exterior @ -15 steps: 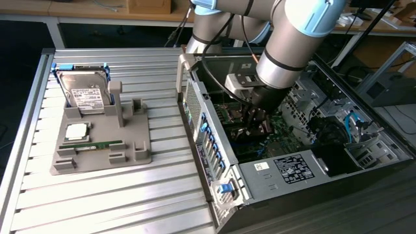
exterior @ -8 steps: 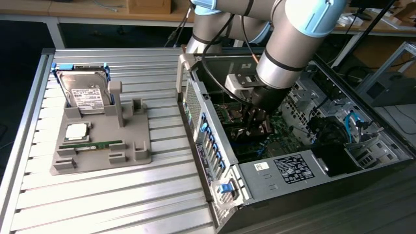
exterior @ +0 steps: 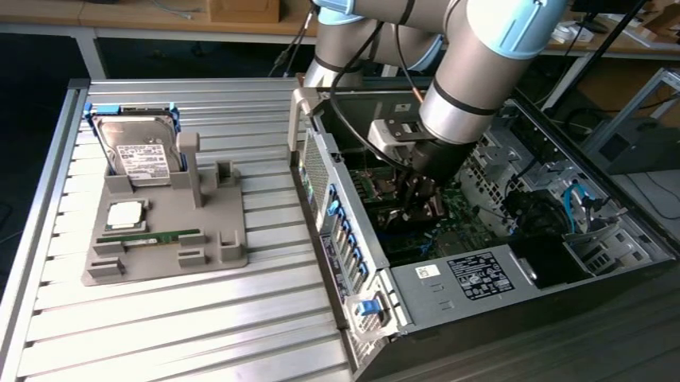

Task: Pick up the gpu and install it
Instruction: 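Insert the gpu into the slot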

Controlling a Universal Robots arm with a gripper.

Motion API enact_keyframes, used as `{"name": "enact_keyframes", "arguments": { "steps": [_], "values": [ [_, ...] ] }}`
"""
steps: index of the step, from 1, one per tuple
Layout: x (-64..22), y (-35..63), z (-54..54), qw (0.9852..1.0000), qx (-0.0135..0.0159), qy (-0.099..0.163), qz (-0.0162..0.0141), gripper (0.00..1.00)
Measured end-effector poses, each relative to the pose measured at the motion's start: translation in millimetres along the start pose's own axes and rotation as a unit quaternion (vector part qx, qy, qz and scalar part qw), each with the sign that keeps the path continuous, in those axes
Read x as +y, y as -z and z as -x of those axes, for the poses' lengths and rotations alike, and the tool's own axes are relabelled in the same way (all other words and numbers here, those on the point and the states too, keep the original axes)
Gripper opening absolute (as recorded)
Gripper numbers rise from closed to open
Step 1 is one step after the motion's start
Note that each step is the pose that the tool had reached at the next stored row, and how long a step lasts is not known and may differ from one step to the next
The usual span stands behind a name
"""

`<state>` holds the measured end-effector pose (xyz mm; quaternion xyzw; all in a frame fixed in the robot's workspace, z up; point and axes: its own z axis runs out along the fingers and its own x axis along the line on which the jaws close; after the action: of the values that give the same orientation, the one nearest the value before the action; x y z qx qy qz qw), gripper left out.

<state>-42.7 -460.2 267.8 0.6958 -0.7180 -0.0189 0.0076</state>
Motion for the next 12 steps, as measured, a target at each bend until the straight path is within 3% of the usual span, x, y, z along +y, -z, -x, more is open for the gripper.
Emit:
{"name": "enact_keyframes", "arguments": {
  "steps": [12],
  "values": [
    [-0.1,0.0,0.2,1.0000,0.0003,0.009,0.0001,0.27]
  ]
}}
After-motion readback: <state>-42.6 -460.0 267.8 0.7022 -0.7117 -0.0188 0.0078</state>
